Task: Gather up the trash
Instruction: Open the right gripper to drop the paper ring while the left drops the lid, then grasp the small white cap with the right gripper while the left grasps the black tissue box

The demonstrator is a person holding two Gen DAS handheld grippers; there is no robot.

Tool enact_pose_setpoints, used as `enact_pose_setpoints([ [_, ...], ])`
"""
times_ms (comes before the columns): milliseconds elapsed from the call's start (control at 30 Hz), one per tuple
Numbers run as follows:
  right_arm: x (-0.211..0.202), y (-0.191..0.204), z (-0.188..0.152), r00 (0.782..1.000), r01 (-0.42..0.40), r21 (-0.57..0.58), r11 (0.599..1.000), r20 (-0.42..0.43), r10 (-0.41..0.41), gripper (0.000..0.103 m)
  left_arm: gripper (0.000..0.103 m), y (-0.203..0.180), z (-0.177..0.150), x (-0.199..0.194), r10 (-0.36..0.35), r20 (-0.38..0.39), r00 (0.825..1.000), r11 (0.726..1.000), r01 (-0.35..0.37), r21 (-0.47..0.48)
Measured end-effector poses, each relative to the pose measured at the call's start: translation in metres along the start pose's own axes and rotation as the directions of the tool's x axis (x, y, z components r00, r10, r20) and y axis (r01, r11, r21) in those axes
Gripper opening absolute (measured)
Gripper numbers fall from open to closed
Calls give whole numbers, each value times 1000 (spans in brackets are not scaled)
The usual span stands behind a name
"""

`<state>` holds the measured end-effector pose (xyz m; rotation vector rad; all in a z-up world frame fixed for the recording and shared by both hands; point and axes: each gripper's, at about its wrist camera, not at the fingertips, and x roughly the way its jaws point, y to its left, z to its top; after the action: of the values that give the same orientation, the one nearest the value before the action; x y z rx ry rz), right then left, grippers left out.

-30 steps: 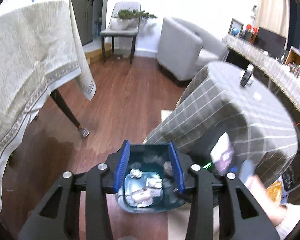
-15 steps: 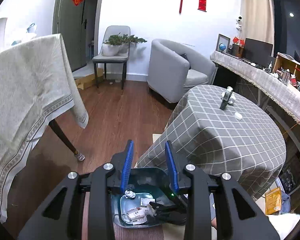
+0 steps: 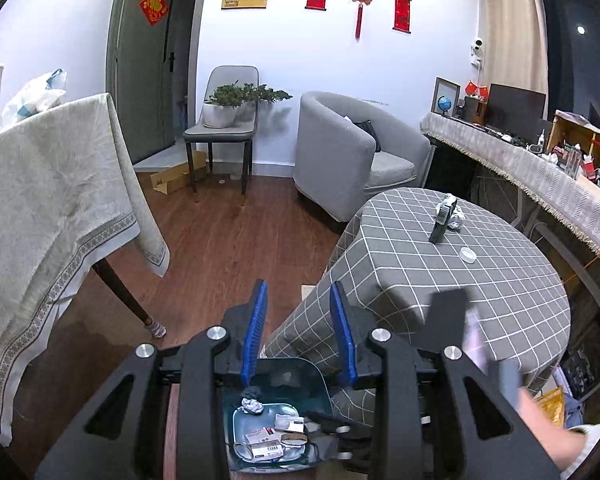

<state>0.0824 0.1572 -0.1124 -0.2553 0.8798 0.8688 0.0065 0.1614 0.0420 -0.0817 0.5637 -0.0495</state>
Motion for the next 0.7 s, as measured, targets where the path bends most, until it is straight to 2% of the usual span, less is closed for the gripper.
enact_pose_setpoints([
  [200, -39, -32, 7, 994, 41, 23, 999, 96, -43, 55, 36, -13, 11, 13, 7, 7, 1000, 1000, -7, 8],
  [400, -59, -69, 7, 989, 83, 43, 996, 118, -87, 55, 38, -33, 24, 36, -17, -4, 1000, 1000, 17, 18],
  [500, -70, -90, 8, 986, 106, 53, 993, 126, -112, 55, 47, -45, 30, 50, -36, -8, 999, 999, 36, 19],
  [700, -93, -127, 12, 973, 171, 87, 981, 140, -182, 58, 52, -68, 35, 82, -61, -47, 997, 997, 63, 50],
])
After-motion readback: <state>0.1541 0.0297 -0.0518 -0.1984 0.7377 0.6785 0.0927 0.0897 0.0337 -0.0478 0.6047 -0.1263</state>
